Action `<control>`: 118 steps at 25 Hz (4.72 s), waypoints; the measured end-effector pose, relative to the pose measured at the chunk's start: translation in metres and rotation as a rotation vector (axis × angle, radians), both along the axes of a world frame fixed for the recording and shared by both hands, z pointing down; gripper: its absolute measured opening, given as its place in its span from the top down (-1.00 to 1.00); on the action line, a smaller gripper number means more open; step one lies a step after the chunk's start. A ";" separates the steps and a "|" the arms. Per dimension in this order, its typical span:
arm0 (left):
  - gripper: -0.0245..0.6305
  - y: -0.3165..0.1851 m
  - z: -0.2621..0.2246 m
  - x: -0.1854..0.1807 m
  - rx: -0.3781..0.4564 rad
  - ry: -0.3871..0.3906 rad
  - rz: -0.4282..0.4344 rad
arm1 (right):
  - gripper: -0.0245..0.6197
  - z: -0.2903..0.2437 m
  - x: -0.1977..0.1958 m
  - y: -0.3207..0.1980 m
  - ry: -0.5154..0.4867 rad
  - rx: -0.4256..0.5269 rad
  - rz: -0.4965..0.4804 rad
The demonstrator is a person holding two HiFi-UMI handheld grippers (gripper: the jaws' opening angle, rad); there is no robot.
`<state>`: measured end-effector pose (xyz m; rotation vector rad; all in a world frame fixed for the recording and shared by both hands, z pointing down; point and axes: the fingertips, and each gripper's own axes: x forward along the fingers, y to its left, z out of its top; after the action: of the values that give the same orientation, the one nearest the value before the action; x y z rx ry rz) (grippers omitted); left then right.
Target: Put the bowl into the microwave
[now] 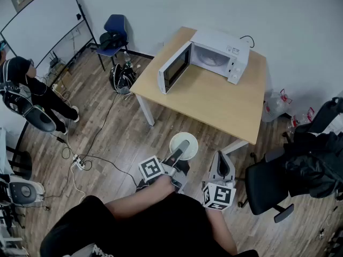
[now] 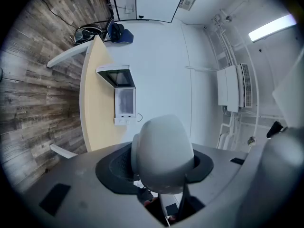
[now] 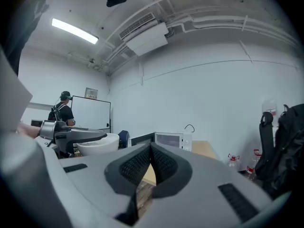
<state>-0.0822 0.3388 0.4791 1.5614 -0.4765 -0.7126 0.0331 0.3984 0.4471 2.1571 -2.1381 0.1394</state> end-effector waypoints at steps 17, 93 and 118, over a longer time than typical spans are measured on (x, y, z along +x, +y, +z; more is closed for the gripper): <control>0.25 0.006 0.037 0.007 -0.058 -0.101 0.029 | 0.74 0.020 0.024 0.022 -0.090 -0.013 0.085; 0.25 -0.572 0.153 0.190 -0.229 -0.228 0.107 | 0.74 0.044 0.141 -0.484 -0.019 -0.136 0.075; 0.25 -0.676 0.251 0.247 -0.185 -0.338 0.020 | 0.74 0.109 0.168 -0.488 -0.125 -0.256 0.034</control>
<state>0.1653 -0.3374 0.7296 1.5123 -0.7538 -0.3759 0.2015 -0.0891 0.5564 2.0852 -2.0162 0.5330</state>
